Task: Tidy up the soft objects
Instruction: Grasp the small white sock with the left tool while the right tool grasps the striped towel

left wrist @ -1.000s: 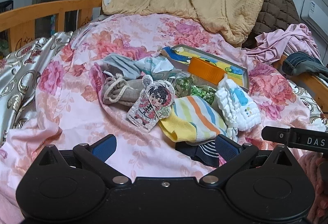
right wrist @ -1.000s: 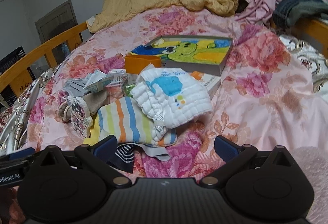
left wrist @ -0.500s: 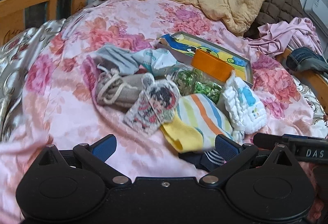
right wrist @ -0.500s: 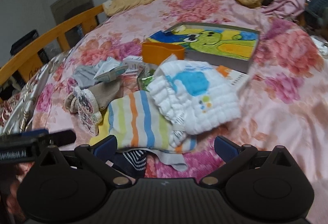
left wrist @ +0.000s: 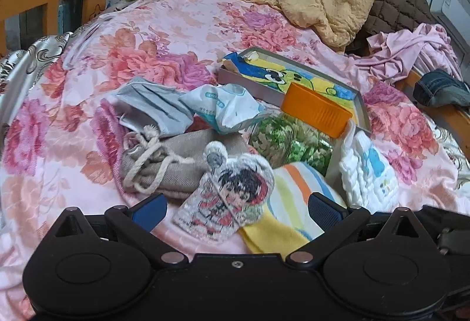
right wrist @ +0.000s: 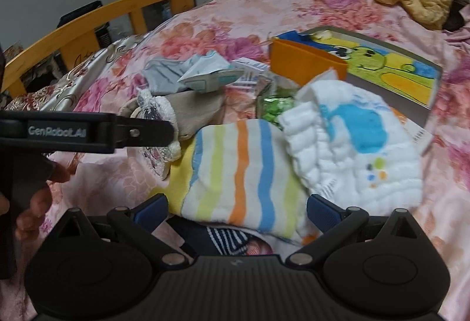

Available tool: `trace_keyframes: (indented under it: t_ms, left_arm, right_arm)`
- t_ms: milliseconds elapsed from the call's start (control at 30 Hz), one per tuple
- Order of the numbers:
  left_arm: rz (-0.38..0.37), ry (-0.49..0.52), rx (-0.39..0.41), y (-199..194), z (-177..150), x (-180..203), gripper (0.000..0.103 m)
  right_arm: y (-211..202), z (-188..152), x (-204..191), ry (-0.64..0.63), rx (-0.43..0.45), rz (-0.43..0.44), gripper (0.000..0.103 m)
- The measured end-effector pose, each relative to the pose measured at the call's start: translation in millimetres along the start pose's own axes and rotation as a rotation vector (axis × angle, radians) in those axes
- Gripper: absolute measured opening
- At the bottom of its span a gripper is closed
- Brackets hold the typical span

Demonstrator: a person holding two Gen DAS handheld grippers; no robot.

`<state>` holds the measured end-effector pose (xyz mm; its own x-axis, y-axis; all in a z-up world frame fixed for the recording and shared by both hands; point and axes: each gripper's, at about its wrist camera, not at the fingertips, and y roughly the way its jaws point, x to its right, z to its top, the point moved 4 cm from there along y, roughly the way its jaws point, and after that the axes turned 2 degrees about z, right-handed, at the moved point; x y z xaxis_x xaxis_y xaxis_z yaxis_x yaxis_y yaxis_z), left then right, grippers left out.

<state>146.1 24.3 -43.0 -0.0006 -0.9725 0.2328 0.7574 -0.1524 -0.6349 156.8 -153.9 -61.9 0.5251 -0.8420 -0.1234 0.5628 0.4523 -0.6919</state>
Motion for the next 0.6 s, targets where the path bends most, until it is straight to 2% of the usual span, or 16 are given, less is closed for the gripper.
trace_keyframes:
  t_ms: [133, 233, 433, 533, 600]
  left_arm:
    - [-0.003, -0.029, -0.027, 15.2, -1.4, -1.4, 0.102]
    - [-0.014, -0.057, -0.042, 23.8, -3.1, -4.3, 0.096]
    - [-0.019, -0.066, -0.031, 30.0, -3.6, -7.3, 0.088]
    - [-0.02, -0.056, -0.025, 30.7, -4.2, -7.5, 0.081]
    - [-0.022, -0.057, -0.014, 29.7, -4.5, -8.5, 0.072]
  right_arm:
    - [11.4, 2.9, -3.3, -0.043, -0.001, 0.001, 0.096]
    - [17.7, 4.3, -3.1, -0.051, -0.001, 0.0, 0.088]
    - [20.9, 3.0, -2.0, -0.051, 0.005, -0.013, 0.079]
    - [21.0, 2.5, -3.0, -0.056, 0.006, -0.009, 0.075]
    - [20.9, 2.8, -2.2, -0.057, 0.009, -0.012, 0.07]
